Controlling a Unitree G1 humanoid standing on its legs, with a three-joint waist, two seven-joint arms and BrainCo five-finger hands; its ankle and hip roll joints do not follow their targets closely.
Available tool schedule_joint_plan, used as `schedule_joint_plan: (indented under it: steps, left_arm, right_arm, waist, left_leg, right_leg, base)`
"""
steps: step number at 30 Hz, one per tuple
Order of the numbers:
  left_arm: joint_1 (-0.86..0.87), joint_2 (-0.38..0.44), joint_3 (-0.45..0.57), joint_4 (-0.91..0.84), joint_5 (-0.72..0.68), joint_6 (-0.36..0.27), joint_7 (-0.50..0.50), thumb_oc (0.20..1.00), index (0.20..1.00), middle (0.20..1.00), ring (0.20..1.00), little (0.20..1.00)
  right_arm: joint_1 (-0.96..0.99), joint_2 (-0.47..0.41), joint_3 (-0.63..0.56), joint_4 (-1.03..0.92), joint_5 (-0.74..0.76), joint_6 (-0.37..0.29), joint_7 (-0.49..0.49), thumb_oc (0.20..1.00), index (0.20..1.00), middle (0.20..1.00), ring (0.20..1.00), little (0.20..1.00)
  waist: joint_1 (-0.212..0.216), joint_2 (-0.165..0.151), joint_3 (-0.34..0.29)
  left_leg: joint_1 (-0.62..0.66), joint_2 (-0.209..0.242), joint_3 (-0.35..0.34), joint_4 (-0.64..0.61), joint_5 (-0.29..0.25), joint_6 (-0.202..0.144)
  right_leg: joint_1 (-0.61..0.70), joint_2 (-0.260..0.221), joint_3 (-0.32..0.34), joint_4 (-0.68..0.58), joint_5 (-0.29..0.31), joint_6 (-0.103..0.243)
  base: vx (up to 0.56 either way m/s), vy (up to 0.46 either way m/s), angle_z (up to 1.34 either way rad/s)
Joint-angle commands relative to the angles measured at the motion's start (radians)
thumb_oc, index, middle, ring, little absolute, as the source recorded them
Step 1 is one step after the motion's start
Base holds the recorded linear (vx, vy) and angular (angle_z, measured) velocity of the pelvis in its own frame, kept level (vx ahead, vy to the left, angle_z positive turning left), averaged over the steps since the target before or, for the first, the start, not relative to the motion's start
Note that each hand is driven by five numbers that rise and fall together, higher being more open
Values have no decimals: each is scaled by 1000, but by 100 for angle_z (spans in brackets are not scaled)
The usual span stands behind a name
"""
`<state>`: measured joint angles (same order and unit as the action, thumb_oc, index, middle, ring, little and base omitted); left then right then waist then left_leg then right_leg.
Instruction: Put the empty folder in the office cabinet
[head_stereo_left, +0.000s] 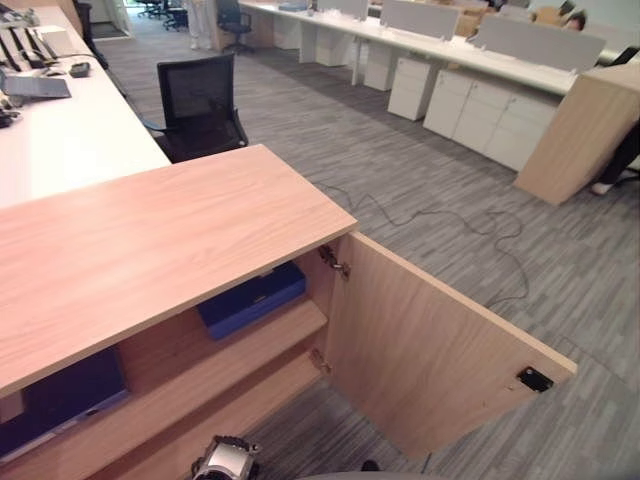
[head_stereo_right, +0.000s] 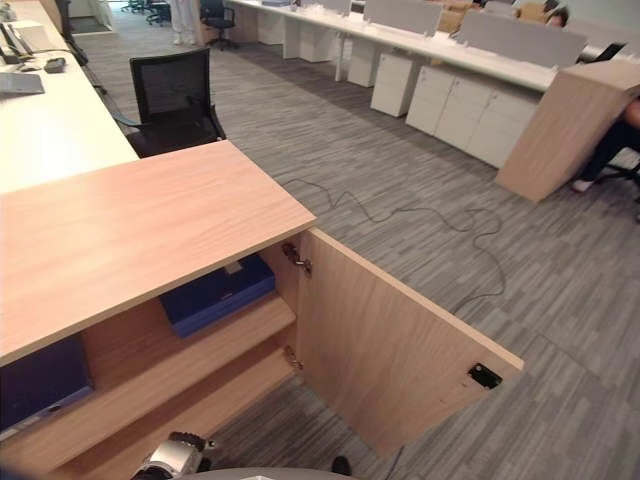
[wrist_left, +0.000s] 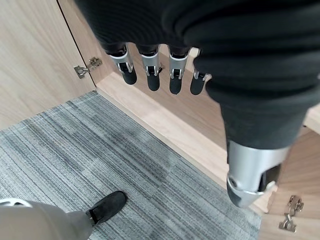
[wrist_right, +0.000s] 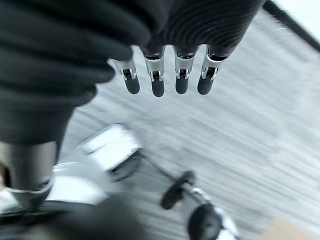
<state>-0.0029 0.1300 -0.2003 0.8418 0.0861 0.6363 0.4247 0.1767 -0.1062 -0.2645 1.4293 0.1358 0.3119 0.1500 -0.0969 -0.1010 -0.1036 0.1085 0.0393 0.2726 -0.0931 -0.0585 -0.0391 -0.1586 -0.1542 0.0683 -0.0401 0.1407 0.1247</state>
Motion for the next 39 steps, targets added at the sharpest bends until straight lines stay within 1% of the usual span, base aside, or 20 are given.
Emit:
schedule_joint_plan:
  steps: [1, 5, 7, 8, 9, 10, 11, 13, 15, 16, 17, 19, 20, 24, 29, 30, 31, 33, 36, 39]
  left_arm:
    - [-27, -34, 31, 1, 5, 14, 22, 1000, 1000, 1000, 1000, 1000]
    - [-63, -33, 17, 4, 28, 42, 2, 1000, 1000, 1000, 1000, 1000]
    - [-76, -23, 31, 1, 19, 54, 8, 1000, 1000, 1000, 1000, 1000]
    - [-78, -17, 39, 2, 12, 56, 14, 1000, 1000, 1000, 1000, 1000]
    - [-79, -17, 39, 2, 12, 56, 15, 1000, 1000, 1000, 1000, 1000]
    - [-78, -3, 71, 7, -27, 56, 52, 1000, 1000, 1000, 1000, 1000]
    - [-75, -2, 80, 13, -42, 52, 66, 1000, 1000, 1000, 1000, 1000]
    - [-58, 2, 107, 15, -76, 52, 88, 1000, 1000, 1000, 1000, 1000]
    - [-47, 2, 121, 10, -92, 50, 99, 1000, 1000, 1000, 1000, 1000]
    - [-19, -2, 138, -12, -106, 51, 103, 1000, 1000, 1000, 1000, 1000]
    - [-10, -1, 148, -18, -116, 52, 108, 1000, 1000, 1000, 1000, 1000]
    - [-1, 3, 156, -18, -119, 44, 107, 1000, 1000, 1000, 1000, 1000]
    - [-1, 3, 156, -18, -119, 44, 107, 1000, 1000, 1000, 1000, 1000]
    - [15, 7, 135, -44, -89, 19, 75, 1000, 1000, 1000, 1000, 1000]
    - [13, -4, 119, 2, -99, -16, 89, 1000, 1000, 1000, 1000, 1000]
    - [13, -5, 119, 3, -100, -16, 89, 1000, 1000, 1000, 1000, 1000]
    - [9, -7, 120, 32, -109, -25, 101, 1000, 1000, 1000, 1000, 1000]
    - [4, -11, 115, 60, -114, -36, 110, 1000, 1000, 1000, 1000, 1000]
    - [-7, -21, 109, 112, -122, -57, 125, 1000, 1000, 1000, 1000, 1000]
    - [-10, -30, 106, 133, -128, -63, 134, 1000, 1000, 1000, 1000, 1000]
  right_arm:
    - [-49, -3, -22, 87, -9, 21, 2, 1000, 1000, 1000, 1000, 1000]
    - [-49, 16, -31, 80, 3, 15, -14, 1000, 1000, 1000, 1000, 1000]
    - [-58, 27, -34, 75, 10, 2, -38, 1000, 1000, 1000, 1000, 1000]
    - [-59, 28, -36, 72, 15, -9, -56, 1000, 1000, 1000, 1000, 1000]
    - [-59, 28, -36, 72, 16, -9, -56, 1000, 1000, 1000, 1000, 1000]
    - [-60, 22, -62, 58, 44, -34, -104, 1000, 1000, 1000, 1000, 1000]
    - [-55, 19, -76, 52, 54, -43, -117, 1000, 1000, 1000, 1000, 1000]
    - [-42, 10, -116, 29, 75, -61, -150, 1000, 1000, 1000, 1000, 1000]
    - [-37, -1, -137, 15, 87, -70, -170, 1000, 1000, 1000, 1000, 1000]
    - [-34, -25, -169, -10, 100, -88, -209, 1000, 1000, 1000, 1000, 1000]
    - [-34, -32, -182, -31, 106, -87, -226, 1000, 1000, 1000, 1000, 1000]
    - [-31, -37, -195, -71, 116, -98, -253, 1000, 1000, 1000, 1000, 1000]
    - [-31, -37, -195, -71, 116, -98, -253, 1000, 1000, 1000, 1000, 1000]
    - [-31, -90, -202, -234, 76, -78, -267, 1000, 1000, 1000, 1000, 1000]
    - [-14, -130, -194, -488, 19, -23, -280, 1000, 1000, 1000, 1000, 1000]
    - [-12, -130, -194, -490, 19, -22, -280, 1000, 1000, 1000, 1000, 1000]
    - [-8, -138, -181, -606, -12, 8, -273, 1000, 1000, 1000, 1000, 1000]
    - [-7, -142, -173, -689, -29, 29, -262, 1000, 1000, 1000, 1000, 1000]
    - [-21, -152, -174, -792, -47, 55, -257, 1000, 1000, 1000, 1000, 1000]
    - [-40, -172, -176, -859, -61, 63, -251, 1000, 1000, 1000, 1000, 1000]
  waist:
    - [8, 34, -2]
    - [-4, 31, 18]
    - [-1, 31, 31]
    - [1, 33, 37]
    - [1, 33, 38]
    - [9, 45, 45]
    - [5, 49, 45]
    - [-1, 52, 37]
    - [-1, 48, 29]
    - [-4, 29, 15]
    - [-7, 19, 10]
    - [-10, 8, 4]
    - [-9, 8, 4]
    - [-21, 6, -12]
    - [-29, 16, -23]
    - [-30, 16, -24]
    - [-33, 21, -29]
    - [-35, 24, -31]
    - [-34, 29, -40]
    - [-32, 32, -45]
  left_leg:
    - [-45, -34, -69, 6, -3, 85]
    - [-66, -57, -39, 6, 4, 109]
    - [-78, -50, -23, 6, 13, 115]
    - [-81, -43, -12, 6, 16, 117]
    - [-80, -43, -12, 6, 16, 117]
    - [-103, -12, 36, 6, 37, 115]
    - [-104, -3, 44, 6, 38, 113]
    - [-105, 12, 62, 6, 38, 106]
    - [-103, 15, 72, 6, 38, 101]
    - [-93, 0, 78, 6, 29, 98]
    - [-87, -3, 78, 6, 25, 91]
    - [-73, 1, 88, 6, 19, 85]
    - [-73, 1, 88, 6, 19, 85]
    - [-70, 10, 91, 6, 17, 73]
    - [-73, 13, 78, 6, 20, 64]
    - [-73, 13, 77, 6, 20, 64]
    - [-74, 14, 75, 6, 19, 61]
    - [-74, 15, 72, 6, 19, 60]
    - [-74, 16, 65, 6, 17, 58]
    - [-72, 16, 63, 6, 17, 56]
  right_leg:
    - [21, 91, -55, -47, -35, -41]
    - [-35, 59, -65, -47, -14, 13]
    - [-48, 56, -80, -47, -23, 28]
    - [-42, 54, -105, -37, -35, 26]
    - [-41, 54, -105, -37, -36, 27]
    - [-39, 37, -179, 59, -101, 5]
    - [-26, 32, -190, 86, -121, -2]
    - [-3, 24, -174, 117, -143, -1]
    - [18, 18, -163, 95, -134, -1]
    - [79, 19, -153, 13, -111, -5]
    - [100, 21, -154, -34, -105, -4]
    - [96, 32, -138, -47, -92, -4]
    - [96, 32, -138, -47, -92, -4]
    - [87, 54, -135, -47, -84, -22]
    - [89, 62, -150, -47, -87, -37]
    - [89, 62, -151, -47, -87, -37]
    - [89, 63, -155, -47, -88, -40]
    - [88, 65, -160, -47, -88, -44]
    - [88, 66, -169, -47, -88, -49]
    - [89, 68, -174, -47, -87, -52]
  base:
    - [-130, 134, -22]
    - [-199, 184, -13]
    - [-233, 92, -16]
    - [-142, 13, -32]
    - [-261, -6, -59]
    - [-242, 8, -64]
    - [-288, 8, -111]
    - [-87, 4, -70]
    - [-11, -19, -40]
    - [40, -46, -61]
    - [61, -84, -57]
    - [35, -107, -34]
    - [20, -120, -16]
    - [23, -116, -5]
    - [35, -62, 1]
    - [39, -38, 3]
    - [34, -27, 3]
    - [35, -29, 4]
    - [37, -22, 8]
    - [28, -12, 10]
